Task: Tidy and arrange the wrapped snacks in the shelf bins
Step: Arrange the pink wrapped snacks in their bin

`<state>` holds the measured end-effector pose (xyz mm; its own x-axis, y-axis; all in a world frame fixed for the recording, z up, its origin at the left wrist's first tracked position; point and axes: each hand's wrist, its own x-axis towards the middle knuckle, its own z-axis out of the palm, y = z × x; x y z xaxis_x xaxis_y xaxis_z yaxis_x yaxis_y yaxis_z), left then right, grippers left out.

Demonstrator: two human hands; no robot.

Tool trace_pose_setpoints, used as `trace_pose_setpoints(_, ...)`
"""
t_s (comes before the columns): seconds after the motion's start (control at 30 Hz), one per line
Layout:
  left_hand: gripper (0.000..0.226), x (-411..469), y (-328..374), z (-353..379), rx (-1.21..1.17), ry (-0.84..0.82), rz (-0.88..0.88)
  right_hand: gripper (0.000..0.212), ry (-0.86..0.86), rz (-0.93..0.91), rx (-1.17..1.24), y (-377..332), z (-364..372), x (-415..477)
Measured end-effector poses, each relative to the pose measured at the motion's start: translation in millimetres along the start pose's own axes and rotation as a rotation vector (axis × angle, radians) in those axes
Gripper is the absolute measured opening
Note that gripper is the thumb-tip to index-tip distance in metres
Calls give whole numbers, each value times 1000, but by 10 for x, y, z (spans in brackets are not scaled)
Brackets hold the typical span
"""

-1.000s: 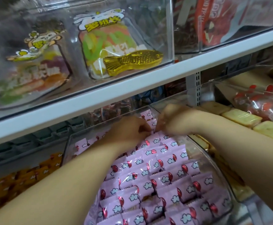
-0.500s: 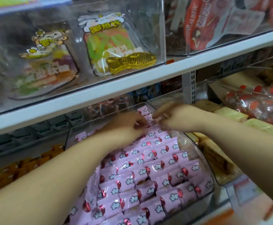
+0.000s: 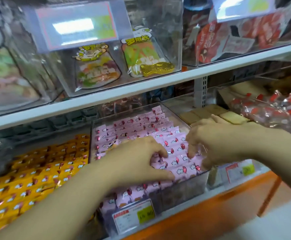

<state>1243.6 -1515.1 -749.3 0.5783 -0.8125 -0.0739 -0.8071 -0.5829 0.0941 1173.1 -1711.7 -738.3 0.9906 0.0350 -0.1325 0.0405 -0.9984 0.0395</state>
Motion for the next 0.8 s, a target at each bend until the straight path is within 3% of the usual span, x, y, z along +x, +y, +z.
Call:
trace_pose_setpoints(0.13, 40, -25, 34, 120, 141, 73, 1, 9, 87, 25, -109, -61, 127, 51)
trace_pose_setpoints(0.33, 37, -63, 103, 264, 197, 158, -60, 7, 181, 53, -120, -88, 236, 57)
trace_pose_setpoints(0.43, 40, -191, 110, 229, 135, 201, -96, 10, 180, 55, -32, -98, 208, 6)
trace_pose_setpoints(0.57, 45, -423, -154, 43, 72, 343, -268, 12, 304, -20, 137, -222, 102, -14)
trace_pose_setpoints(0.7, 73, -597, -364, 22, 117, 209, -507, 16, 301, -108, 330, -542, 7, 104)
trace_pose_setpoints(0.8, 85, -677, -375, 95, 160, 104, -531, 22, 273, -127, 476, -773, 68, 227)
